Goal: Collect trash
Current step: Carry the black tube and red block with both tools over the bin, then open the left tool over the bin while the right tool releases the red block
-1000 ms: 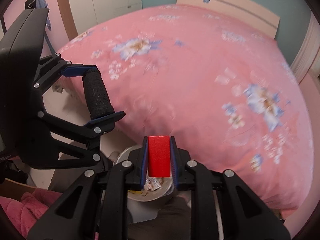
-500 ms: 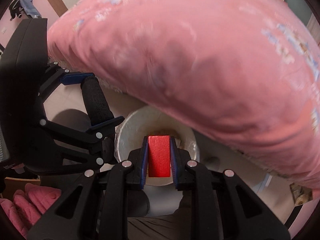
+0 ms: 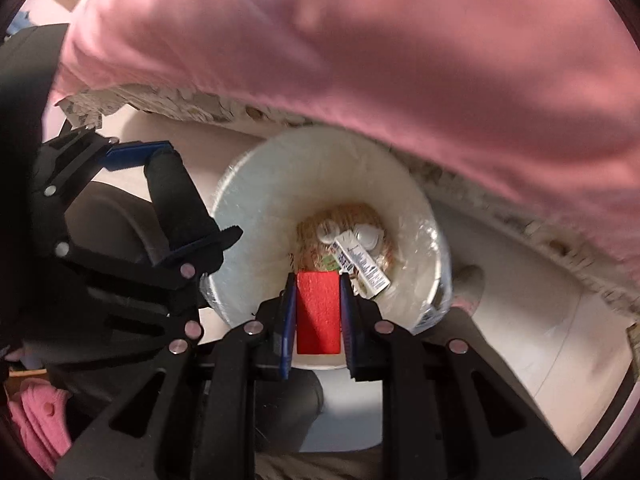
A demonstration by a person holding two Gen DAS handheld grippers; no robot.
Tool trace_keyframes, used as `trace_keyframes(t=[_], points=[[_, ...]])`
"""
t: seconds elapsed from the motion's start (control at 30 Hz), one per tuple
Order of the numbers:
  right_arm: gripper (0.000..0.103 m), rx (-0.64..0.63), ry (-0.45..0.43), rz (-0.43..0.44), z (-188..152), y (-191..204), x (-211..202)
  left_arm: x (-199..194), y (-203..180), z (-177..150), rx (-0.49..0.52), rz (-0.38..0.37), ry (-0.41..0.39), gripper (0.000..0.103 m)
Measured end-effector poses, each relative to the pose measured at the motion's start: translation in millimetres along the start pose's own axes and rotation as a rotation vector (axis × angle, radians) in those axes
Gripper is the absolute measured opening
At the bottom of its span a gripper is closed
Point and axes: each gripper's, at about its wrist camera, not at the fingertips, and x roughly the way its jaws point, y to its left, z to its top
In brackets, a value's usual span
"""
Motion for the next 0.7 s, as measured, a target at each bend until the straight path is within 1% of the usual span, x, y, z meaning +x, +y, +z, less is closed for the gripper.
trace_keyframes(t=[0.1,0.23,0.53,0.7], points=[[0.021,0.020,0.008,-0.007,1.0,-5.2,12.9,13.8,-2.7,-0.2,-0.004,0.000,0.015,0.086],[0.021,0.041,0.014,-0.026,-0.2,-11.3,26.2,29.9,-1.1,-0.3,-0.034,-0.019,0.036,0.086],[0.021,0.086,0.017,-0.051,0.5,-23.4,54.8,61.8,4.9,-0.9,-0.091,-0.013,0.057,0.086],[0.022,0.108,0.030,-0.067,0.4,-28.8,66.6,77.3,4.3,-0.7,-0.099,-0.010,0.069,0.086]])
